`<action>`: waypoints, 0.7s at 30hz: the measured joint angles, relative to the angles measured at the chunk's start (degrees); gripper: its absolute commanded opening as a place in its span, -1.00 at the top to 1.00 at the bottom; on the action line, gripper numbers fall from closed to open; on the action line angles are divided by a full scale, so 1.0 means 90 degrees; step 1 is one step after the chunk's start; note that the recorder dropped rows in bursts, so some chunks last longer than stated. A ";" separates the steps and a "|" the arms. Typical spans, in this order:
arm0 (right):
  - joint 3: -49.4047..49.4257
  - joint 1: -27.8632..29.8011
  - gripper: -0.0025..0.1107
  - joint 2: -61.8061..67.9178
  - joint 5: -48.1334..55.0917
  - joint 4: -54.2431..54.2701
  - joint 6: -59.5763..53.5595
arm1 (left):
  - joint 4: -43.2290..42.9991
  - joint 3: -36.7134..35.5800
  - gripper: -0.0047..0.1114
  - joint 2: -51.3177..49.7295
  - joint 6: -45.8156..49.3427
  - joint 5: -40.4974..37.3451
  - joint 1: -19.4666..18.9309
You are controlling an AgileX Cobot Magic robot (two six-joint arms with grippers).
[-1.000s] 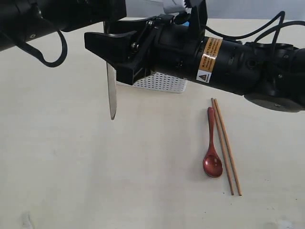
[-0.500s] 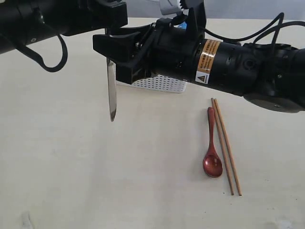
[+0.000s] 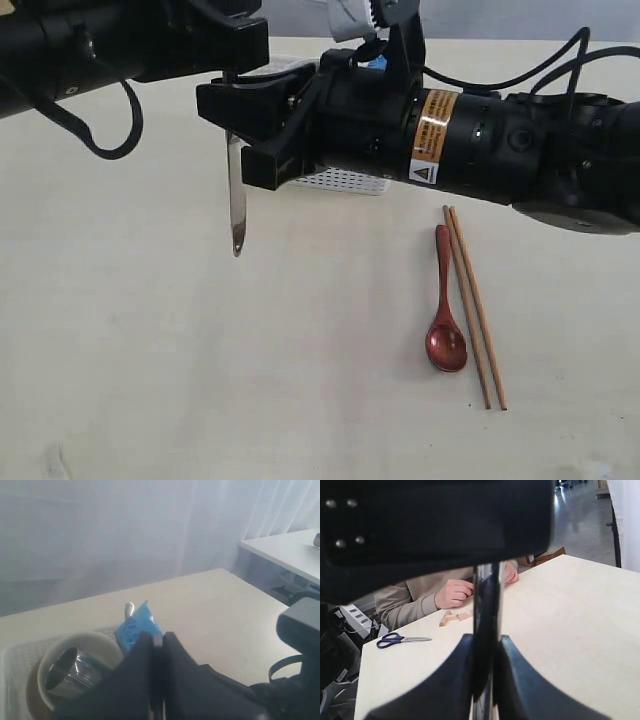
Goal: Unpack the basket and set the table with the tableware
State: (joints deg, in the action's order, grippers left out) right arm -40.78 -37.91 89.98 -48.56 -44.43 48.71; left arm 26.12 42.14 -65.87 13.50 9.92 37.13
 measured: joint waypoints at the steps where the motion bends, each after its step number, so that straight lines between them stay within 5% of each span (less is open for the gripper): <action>1: 0.0000 0.0000 0.96 0.0000 0.0000 0.0000 0.0015 | 0.0000 0.0000 0.79 0.0000 0.0000 0.0000 0.0000; 10: 0.0000 0.0000 0.96 0.0023 0.0414 0.0178 0.0147 | 0.0000 0.0000 -0.10 0.0015 0.0000 -0.0009 0.0000; 18: -0.0210 -0.0022 0.96 0.0023 0.2413 0.0707 0.0703 | 0.0000 0.0000 -0.15 0.0111 0.0162 -0.0009 -0.0014; 21: -0.0551 -0.0242 0.96 0.0023 0.3960 0.0725 0.1084 | -0.0011 0.0000 -0.15 0.0465 0.0441 -0.0187 -0.0396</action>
State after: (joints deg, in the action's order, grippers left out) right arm -45.74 -40.09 90.19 -12.92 -37.91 58.47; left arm 26.02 42.14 -61.68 17.46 8.23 33.56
